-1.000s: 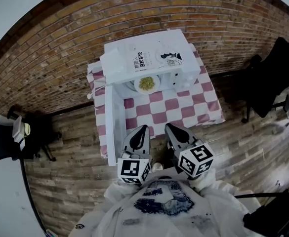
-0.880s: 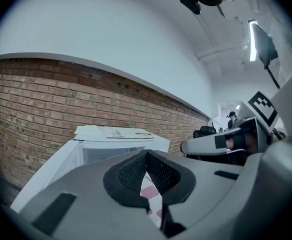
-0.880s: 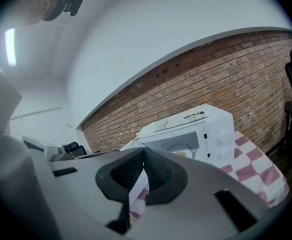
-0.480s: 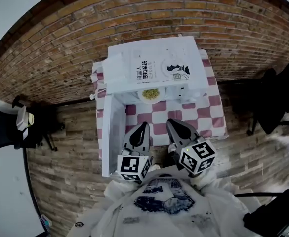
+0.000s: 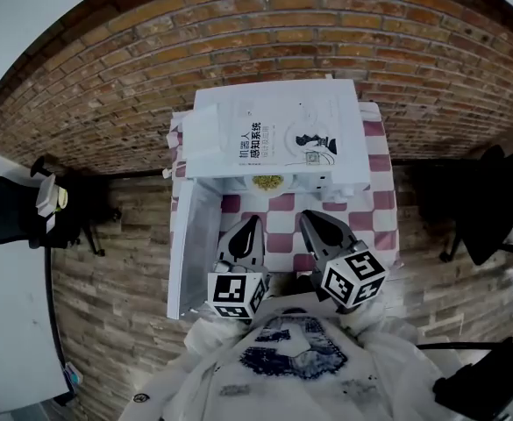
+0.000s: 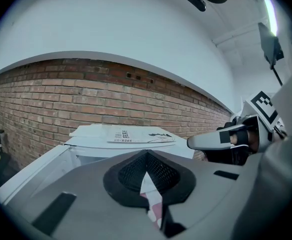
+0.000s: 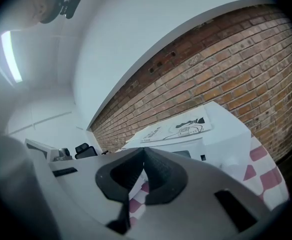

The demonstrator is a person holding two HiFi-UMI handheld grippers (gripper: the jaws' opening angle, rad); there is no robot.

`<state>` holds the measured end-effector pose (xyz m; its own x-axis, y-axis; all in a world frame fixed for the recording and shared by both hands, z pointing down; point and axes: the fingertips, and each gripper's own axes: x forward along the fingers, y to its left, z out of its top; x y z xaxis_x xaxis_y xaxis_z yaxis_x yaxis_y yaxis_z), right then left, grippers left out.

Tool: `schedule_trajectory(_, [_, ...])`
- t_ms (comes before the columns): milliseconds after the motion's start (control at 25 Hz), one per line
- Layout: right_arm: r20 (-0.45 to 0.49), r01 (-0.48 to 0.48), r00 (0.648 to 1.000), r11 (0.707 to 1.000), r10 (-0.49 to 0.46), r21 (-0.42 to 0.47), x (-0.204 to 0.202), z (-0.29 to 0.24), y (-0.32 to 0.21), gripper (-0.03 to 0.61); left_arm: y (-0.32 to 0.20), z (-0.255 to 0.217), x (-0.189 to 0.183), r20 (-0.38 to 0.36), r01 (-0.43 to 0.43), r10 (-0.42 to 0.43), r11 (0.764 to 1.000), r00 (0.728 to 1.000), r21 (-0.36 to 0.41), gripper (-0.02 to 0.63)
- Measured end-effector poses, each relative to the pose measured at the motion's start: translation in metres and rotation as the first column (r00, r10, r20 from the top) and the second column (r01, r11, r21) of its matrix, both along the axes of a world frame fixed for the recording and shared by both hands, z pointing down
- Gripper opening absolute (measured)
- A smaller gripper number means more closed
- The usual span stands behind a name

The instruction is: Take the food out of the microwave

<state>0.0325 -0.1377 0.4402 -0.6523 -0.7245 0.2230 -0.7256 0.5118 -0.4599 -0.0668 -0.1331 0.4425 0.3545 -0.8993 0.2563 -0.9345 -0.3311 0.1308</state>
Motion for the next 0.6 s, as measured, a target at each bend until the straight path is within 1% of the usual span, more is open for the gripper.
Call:
schedule_trajectory(200, [-0.010, 0.025, 1.000, 1.000, -0.025, 0.008, 0.010, 0.005, -0.014, 0.014, -0.012, -0.001, 0.006, 0.004, 0.038, -0.038, 0.999, 0.999, 0.011, 0.008])
schedule_trajectory(400, [-0.003, 0.027, 1.000, 1.000, -0.027, 0.015, 0.018, 0.003, -0.028, 0.014, -0.021, 0.005, 0.006, -0.013, 0.061, -0.062, 0.998, 0.998, -0.013, 0.008])
schedule_trajectory(600, [-0.007, 0.044, 0.999, 0.999, -0.044, 0.011, 0.011, 0.006, -0.037, 0.014, -0.028, 0.014, 0.000, -0.029, 0.074, -0.075, 0.996, 0.997, -0.039, 0.008])
